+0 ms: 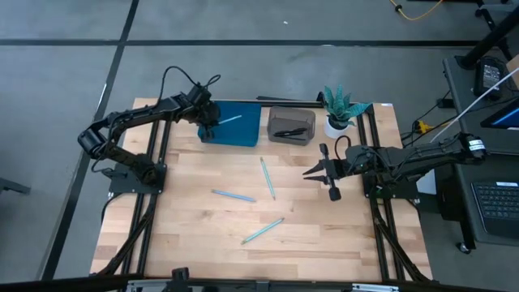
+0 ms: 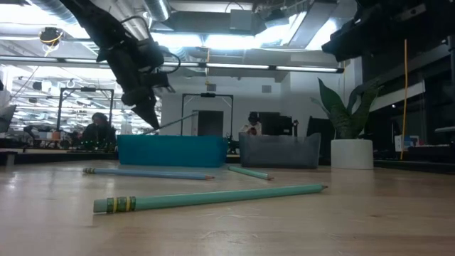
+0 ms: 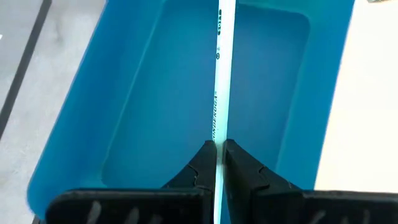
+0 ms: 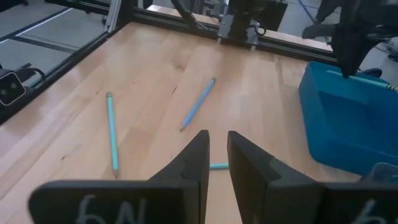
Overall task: Sort pens & pencils
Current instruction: Put the light green pencil into the blue bin
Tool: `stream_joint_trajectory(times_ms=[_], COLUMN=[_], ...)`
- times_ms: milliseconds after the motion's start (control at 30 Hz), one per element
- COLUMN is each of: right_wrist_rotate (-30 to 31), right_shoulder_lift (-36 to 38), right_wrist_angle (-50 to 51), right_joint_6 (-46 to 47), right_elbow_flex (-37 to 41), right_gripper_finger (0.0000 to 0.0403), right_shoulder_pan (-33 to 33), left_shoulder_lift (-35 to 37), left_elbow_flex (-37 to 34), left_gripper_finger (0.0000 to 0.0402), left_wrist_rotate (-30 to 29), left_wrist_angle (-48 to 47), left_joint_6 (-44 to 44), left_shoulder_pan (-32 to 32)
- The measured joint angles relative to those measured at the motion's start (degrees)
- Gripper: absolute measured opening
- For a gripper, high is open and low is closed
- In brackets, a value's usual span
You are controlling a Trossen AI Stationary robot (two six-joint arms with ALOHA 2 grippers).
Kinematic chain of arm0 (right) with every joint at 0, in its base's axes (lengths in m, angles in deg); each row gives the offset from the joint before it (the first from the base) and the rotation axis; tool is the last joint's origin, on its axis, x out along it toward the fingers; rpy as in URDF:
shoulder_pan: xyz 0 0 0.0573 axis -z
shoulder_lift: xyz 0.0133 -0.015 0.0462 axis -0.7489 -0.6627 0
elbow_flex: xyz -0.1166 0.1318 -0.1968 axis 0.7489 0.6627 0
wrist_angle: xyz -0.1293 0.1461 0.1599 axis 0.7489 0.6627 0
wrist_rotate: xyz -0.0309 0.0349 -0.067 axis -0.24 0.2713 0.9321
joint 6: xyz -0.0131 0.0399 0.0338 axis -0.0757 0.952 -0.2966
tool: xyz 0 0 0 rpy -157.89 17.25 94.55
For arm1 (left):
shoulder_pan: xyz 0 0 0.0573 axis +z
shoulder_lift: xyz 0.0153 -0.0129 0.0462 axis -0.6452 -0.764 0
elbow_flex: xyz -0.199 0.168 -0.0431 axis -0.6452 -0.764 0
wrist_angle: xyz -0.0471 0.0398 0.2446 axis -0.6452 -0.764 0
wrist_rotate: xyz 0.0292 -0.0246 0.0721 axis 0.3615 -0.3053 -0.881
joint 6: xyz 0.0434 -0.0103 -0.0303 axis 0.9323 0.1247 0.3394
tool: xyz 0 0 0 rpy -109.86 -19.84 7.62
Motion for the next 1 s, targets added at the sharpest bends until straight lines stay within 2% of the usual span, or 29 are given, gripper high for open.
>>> stream_joint_trajectory(times_ms=[200, 600, 1000], right_wrist_rotate=[0.0, 0.0, 0.0], right_shoulder_lift=[0.0, 0.0, 0.0], right_wrist_angle=[-0.8, -1.0, 0.3], right_joint_6=[0.0, -0.1, 0.0], right_elbow_flex=[0.0, 0.0, 0.0], right_gripper_finger=[0.006, 0.006, 0.006], right_shoulder_pan=[0.0, 0.0, 0.0], left_shoulder_lift=[-2.6, -14.6, -18.3], left_elbow_flex=[0.8, 11.8, 13.1], left_gripper_finger=[0.0011, 0.0011, 0.0012], left_wrist_rotate=[-1.4, -4.4, -5.0], left_wrist_angle=[-1.6, -9.9, -12.2], left_joint_6=[0.0, 1.4, 1.5], left_shoulder_pan=[-1.0, -2.9, -2.9])
